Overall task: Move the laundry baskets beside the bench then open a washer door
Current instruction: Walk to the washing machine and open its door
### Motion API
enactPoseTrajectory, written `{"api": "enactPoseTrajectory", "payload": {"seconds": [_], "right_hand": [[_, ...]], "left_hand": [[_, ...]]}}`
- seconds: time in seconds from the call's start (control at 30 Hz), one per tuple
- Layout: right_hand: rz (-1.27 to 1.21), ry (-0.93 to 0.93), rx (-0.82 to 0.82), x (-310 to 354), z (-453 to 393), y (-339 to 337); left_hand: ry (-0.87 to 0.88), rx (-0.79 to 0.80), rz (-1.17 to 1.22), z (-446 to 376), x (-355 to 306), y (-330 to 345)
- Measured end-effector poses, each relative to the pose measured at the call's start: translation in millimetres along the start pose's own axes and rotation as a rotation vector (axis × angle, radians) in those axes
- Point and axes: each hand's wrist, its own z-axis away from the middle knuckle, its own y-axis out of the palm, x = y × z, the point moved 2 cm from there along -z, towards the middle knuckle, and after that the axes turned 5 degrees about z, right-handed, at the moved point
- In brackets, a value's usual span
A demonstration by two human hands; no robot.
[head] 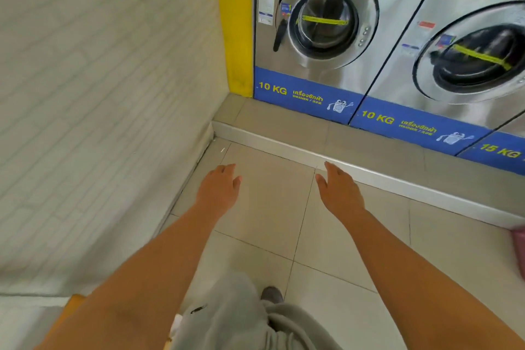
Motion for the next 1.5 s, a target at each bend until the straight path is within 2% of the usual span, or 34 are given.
{"api": "enactPoseTrajectory", "payload": {"seconds": [0.17,0.6,0.73,0.93,1.07,1.27,1.5], "right_hand": [[-0.054,0.001,-0.033,6,-107,-16],[-0.032,0.079,-0.053,37,-373,-81],[-0.044,0.067,-0.155,42,-453,-107],[-0.035,-0.046,-0.276,53,-564,-154],[-0.018,-0.108,-0.403,62,-614,-186],[0.034,-0.043,-0.537,65,-664,-218],[0.083,0.1,-0.519,63,-695,-219]], "left_hand": [[0.014,-0.051,0.013,-105,-15,-10],[0.067,-0.024,0.043,-403,-70,-84],[0.117,-0.062,0.069,-482,-97,-100],[0.121,-0.139,0.159,-588,-134,-115],[0.165,-0.188,0.185,-639,-159,-121],[0.29,-0.192,0.169,-703,-185,-138],[0.556,-0.152,0.199,-752,-209,-151]]}}
